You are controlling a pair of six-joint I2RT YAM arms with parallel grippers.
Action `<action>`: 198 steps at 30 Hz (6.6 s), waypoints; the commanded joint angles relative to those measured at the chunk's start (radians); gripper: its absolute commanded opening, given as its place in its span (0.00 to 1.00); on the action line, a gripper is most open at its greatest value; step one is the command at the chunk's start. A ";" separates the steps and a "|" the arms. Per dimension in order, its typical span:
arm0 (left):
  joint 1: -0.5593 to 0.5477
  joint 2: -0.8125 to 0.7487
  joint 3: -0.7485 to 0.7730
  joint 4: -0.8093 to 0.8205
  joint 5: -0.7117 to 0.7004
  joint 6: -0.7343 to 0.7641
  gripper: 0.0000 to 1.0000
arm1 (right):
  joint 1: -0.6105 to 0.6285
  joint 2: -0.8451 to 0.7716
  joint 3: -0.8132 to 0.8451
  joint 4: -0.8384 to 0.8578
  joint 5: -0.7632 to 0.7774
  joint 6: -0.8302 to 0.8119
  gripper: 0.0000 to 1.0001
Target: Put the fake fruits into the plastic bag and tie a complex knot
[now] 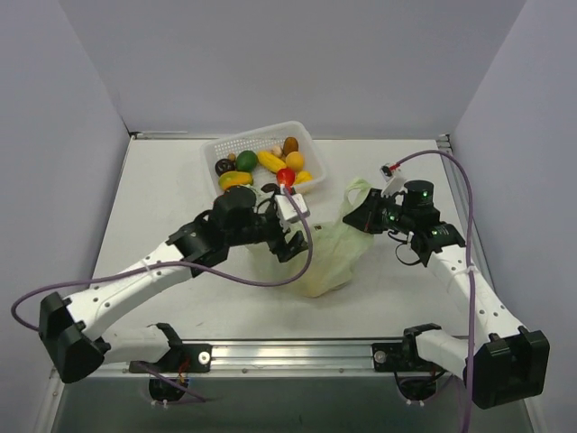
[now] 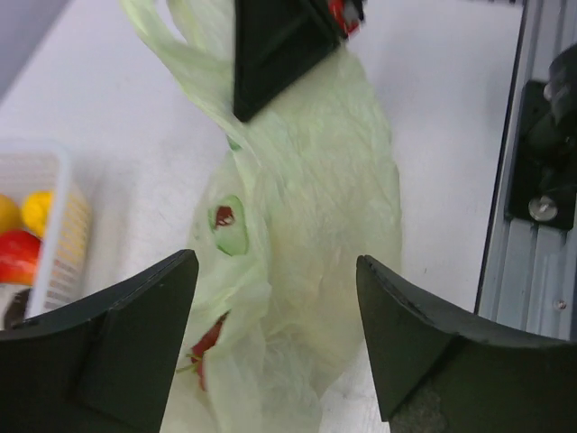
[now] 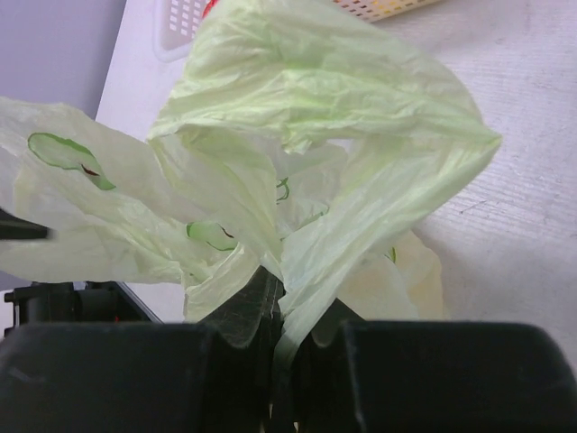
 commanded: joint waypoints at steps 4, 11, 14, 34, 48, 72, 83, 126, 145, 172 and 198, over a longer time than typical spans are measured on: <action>0.106 -0.268 0.133 -0.167 0.043 -0.017 0.90 | 0.026 -0.053 0.015 -0.008 -0.025 -0.023 0.00; 0.118 -0.504 0.041 -0.504 0.006 -0.078 0.94 | 0.061 -0.060 0.013 -0.029 -0.050 -0.058 0.00; 0.118 -0.543 0.016 -0.614 0.066 -0.077 0.94 | 0.071 -0.052 0.016 -0.040 -0.056 -0.069 0.00; 0.207 -0.124 0.088 -0.231 -0.271 -0.706 0.98 | 0.216 -0.023 -0.015 0.038 -0.177 -0.033 0.00; 0.245 -0.159 0.217 -0.291 0.218 -0.565 0.97 | 0.293 0.009 -0.007 0.100 -0.073 0.039 0.00; 0.307 -0.058 0.202 -0.601 -0.229 -0.845 0.97 | 0.374 0.095 -0.018 0.196 -0.096 0.142 0.00; 0.256 0.022 0.193 -0.539 -0.420 -1.009 0.97 | 0.457 0.118 -0.036 0.262 -0.071 0.161 0.00; 0.244 -0.306 -0.212 0.014 0.250 -0.148 0.00 | 0.227 -0.008 -0.009 -0.067 -0.006 0.010 0.00; 0.259 -0.309 -0.228 -0.035 -0.160 -0.439 0.32 | 0.242 -0.027 0.050 -0.140 -0.041 -0.108 0.00; 0.293 -0.188 -0.088 -0.148 -0.270 -0.561 0.89 | 0.312 -0.044 0.027 -0.137 -0.030 -0.147 0.00; 0.311 -0.255 -0.217 0.163 0.820 -0.023 0.00 | 0.267 0.120 0.169 -0.147 -0.010 -0.240 0.00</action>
